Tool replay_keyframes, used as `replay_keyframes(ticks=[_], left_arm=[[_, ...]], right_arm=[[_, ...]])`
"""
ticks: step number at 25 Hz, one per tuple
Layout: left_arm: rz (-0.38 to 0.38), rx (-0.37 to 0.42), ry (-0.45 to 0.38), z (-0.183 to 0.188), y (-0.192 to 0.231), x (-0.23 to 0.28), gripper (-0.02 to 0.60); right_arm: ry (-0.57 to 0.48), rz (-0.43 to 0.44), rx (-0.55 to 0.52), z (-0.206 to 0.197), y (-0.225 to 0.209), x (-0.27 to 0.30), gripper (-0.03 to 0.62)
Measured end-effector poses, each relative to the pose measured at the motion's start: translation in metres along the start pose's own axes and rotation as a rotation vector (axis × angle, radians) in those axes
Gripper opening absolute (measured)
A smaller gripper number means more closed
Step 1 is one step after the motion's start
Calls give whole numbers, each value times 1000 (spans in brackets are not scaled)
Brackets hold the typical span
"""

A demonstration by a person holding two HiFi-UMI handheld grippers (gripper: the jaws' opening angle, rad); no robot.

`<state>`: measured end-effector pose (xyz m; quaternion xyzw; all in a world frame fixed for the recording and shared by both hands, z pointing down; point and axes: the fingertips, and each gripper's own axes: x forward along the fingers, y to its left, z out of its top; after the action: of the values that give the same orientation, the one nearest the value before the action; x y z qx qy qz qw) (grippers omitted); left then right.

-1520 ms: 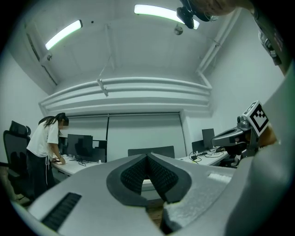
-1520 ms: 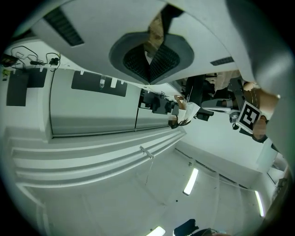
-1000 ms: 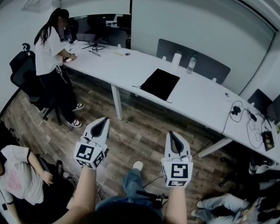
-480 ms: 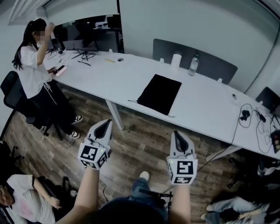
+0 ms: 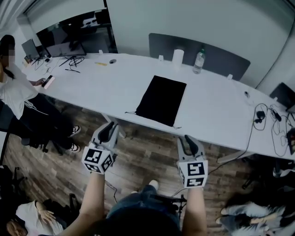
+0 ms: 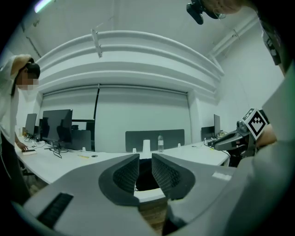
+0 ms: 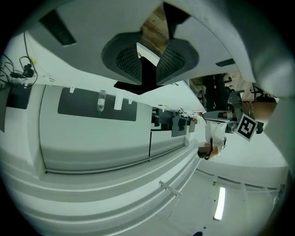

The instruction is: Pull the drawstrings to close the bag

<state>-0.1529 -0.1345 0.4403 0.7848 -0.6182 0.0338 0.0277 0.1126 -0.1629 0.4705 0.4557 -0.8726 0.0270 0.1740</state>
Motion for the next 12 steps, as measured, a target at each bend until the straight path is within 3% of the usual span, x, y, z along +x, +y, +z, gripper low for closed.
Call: replay_keyframes(ticks=[4,12], left_arm=[[-40,10,64,-21,14,26,107],[-139,35,243,-79,54,85,109]], right_arm=[[80,41,-18,-17,-3,25,147],[233,56,-50,-62,-23,81,155]])
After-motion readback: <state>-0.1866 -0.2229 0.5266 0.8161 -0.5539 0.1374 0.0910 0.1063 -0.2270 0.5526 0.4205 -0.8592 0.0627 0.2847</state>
